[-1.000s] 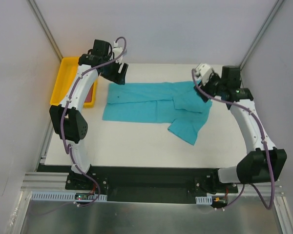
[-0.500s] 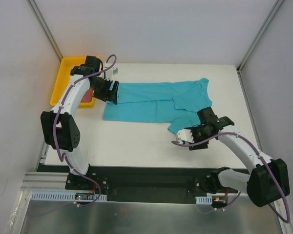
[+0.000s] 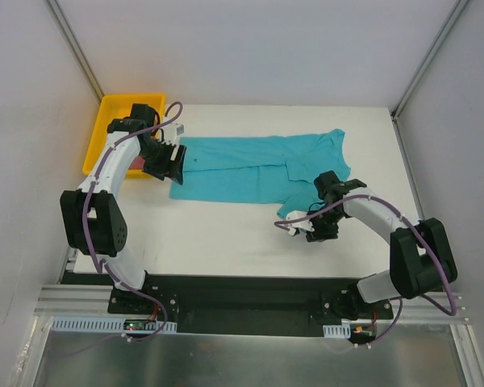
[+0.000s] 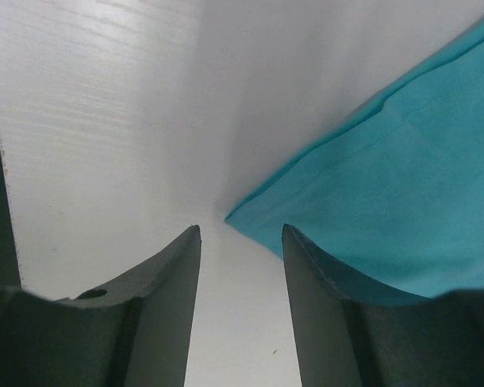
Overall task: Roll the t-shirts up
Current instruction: Fold the T-shirt at the center of the board.
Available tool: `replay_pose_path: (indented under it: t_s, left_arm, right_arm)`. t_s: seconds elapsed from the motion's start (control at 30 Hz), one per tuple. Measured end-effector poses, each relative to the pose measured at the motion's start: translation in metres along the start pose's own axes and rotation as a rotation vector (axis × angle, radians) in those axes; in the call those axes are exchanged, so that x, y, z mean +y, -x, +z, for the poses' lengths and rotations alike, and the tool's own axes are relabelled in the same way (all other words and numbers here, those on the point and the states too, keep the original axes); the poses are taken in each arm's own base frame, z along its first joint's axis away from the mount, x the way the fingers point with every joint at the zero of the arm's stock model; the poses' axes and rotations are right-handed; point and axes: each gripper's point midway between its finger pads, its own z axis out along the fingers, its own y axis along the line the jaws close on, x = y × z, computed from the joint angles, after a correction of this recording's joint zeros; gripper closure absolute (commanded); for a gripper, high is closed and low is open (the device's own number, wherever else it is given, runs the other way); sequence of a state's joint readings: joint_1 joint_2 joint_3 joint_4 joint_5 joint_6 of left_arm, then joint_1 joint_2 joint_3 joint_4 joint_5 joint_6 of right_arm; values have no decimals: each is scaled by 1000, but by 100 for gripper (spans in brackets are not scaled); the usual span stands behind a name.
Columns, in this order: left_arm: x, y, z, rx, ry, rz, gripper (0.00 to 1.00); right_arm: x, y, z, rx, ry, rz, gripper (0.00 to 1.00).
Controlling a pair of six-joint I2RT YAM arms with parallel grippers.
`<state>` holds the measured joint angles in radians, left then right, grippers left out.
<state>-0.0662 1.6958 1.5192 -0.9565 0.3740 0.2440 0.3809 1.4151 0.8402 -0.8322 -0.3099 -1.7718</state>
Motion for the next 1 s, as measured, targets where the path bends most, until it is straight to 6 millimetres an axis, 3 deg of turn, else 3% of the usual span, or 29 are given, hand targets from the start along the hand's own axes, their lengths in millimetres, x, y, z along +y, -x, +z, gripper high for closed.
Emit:
replay_pose_path:
  t_s: [0.17, 0.53, 0.83, 0.93, 1.0]
  left_arm:
    - [12, -2, -4, -2, 28, -13, 30]
    - [15, -5, -5, 9, 44, -6, 30]
    - [16, -11, -2, 30, 45, -7, 30]
    - [16, -11, -3, 31, 45, -7, 30]
    - [16, -11, -3, 33, 46, -7, 30]
  right_arm:
    - [-9, -4, 5, -2, 13, 32, 56]
    - [-7, -7, 5, -2, 26, 21, 57]
    - [-2, -14, 18, 15, 79, 18, 61]
    - [-4, -16, 20, 19, 68, 13, 67]
    - [-6, -16, 20, 20, 54, 8, 82]
